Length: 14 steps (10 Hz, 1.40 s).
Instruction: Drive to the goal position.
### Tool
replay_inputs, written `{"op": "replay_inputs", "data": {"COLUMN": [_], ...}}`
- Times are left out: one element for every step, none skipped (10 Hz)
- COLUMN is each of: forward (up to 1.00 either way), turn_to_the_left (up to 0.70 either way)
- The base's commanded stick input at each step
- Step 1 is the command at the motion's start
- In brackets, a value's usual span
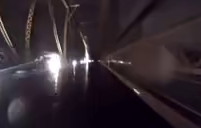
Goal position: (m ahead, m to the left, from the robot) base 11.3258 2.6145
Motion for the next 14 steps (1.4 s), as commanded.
{"op": "replay_inputs", "data": {"forward": [1.0,1.0,1.0,1.0,1.0,1.0,1.0,1.0,1.0,1.0,1.0,1.0,1.0,1.0], "turn_to_the_left": [-0.02,-0.02,-0.02,-0.02,-0.02,-0.02,0.0,0.0,0.0,0.0,0.0,0.0,0.0,0.0]}}
